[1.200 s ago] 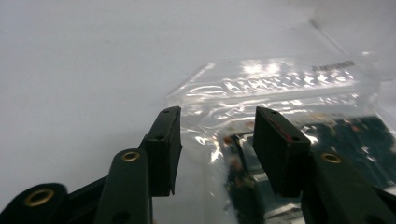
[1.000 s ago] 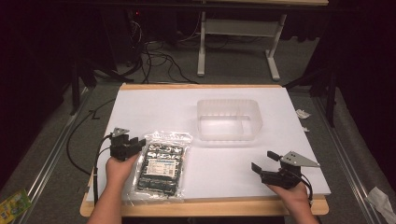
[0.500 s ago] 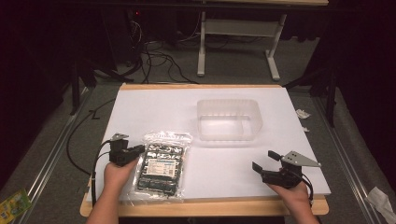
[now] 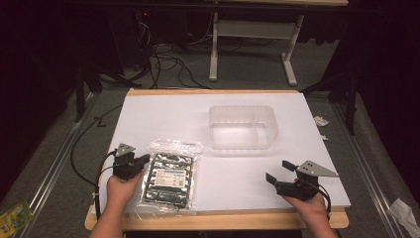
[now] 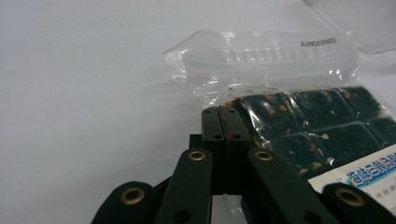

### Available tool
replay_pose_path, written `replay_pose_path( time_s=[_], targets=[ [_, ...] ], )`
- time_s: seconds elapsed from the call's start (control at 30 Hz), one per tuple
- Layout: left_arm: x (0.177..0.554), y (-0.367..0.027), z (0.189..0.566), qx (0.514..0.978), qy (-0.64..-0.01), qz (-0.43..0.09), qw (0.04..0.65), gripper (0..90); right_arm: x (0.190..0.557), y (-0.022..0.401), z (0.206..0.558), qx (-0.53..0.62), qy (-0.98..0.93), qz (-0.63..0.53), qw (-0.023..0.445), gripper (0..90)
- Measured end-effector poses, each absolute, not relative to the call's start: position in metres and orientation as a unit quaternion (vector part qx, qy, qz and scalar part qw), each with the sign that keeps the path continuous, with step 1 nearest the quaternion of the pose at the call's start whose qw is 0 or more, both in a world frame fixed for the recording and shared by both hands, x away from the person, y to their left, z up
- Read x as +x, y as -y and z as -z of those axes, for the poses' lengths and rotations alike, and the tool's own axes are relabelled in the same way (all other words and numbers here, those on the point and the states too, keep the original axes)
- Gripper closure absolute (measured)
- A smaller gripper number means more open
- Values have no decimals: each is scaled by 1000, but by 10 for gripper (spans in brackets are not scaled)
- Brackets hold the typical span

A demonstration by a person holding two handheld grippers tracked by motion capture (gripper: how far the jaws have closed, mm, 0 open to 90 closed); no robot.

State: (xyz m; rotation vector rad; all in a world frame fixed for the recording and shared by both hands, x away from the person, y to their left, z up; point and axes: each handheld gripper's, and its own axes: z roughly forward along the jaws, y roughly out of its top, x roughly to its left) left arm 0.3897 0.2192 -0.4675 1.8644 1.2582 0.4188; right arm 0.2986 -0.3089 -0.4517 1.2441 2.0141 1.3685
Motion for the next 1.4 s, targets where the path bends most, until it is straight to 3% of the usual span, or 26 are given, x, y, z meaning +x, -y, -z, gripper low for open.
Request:
replay_pose_path(
  time_s=[0.57,0.77,1.27,1.4],
  targets=[
    [347,-205,432,739,-426,-250,458,900,308,251,448,402,-746,-514,136,149],
    [337,-204,424,733,-402,-275,476,900,322,204,454,385,-761,-515,87,153],
    [330,-200,416,730,-374,-288,494,900,364,139,481,407,-763,-502,-17,180],
    [329,-199,414,730,-370,-289,497,900,370,119,486,410,-765,-493,-67,222]
  ],
)
